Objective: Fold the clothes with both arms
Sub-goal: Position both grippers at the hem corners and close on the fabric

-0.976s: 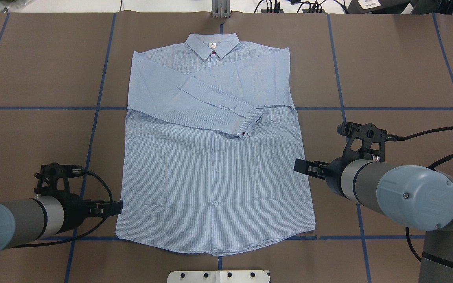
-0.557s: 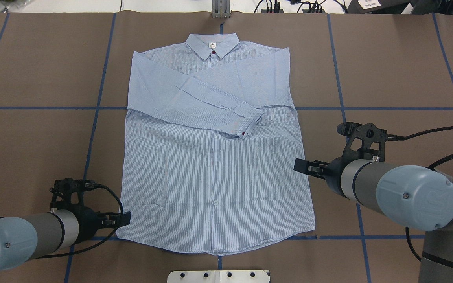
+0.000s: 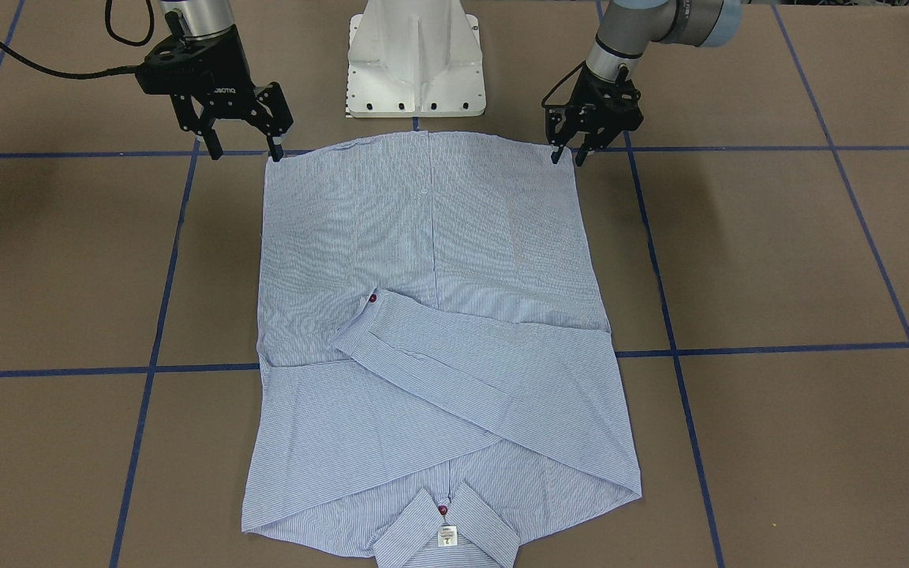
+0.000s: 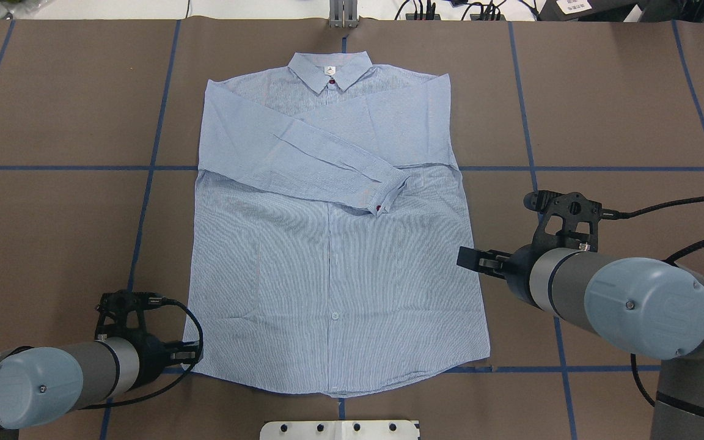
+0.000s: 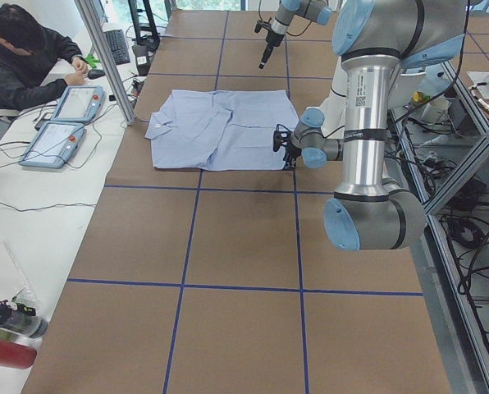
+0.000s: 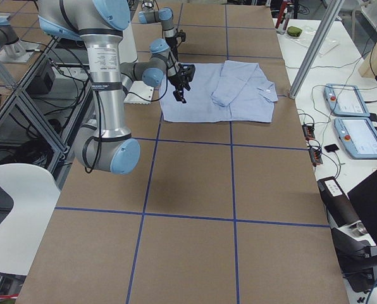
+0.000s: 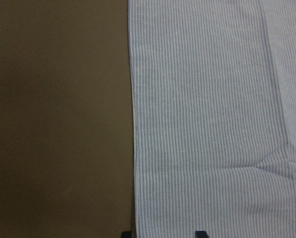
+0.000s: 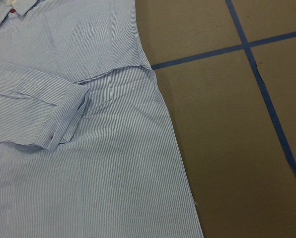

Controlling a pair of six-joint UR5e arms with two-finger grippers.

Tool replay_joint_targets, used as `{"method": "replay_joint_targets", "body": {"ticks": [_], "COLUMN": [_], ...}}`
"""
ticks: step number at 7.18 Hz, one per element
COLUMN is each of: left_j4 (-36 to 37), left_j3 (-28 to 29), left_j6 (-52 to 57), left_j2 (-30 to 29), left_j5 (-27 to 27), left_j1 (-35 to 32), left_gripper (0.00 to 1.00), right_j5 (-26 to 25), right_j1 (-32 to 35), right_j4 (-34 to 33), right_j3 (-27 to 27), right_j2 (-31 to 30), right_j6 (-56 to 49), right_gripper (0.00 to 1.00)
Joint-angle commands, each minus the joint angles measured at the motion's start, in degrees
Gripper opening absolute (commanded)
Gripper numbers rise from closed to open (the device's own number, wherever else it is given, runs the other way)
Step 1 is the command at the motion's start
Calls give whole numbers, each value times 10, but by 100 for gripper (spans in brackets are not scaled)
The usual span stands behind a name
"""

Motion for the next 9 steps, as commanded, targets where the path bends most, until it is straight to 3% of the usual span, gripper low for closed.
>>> {"method": "replay_joint_targets", "body": {"ticks": [1,2,3,4,8,9], "left_j4": [0,0,0,0,9,9], "left_j3": [0,1,0,1,-1,-3], "left_j6": [-1,-2,-2,-7,-10,-11], "left_j2": [-1,-1,-1,-1,1,2], "left_j5": [-2,-2,-3,-3,-3,-3], "left_j1": [3,8,11,11,15,15], "left_gripper": [52,52,42,22,20,9], "right_j5": [-2,-3,-3,-3,-3,-3], "right_j1": [1,0,1,1,0,1], "right_j4": [0,0,0,0,0,0], "right_j3": [0,0,0,0,0,0], "right_j2": [0,0,-1,-1,-4,-7], "right_j6": [0,0,0,0,0,0], "right_gripper": [100,100,100,100,100,100]}}
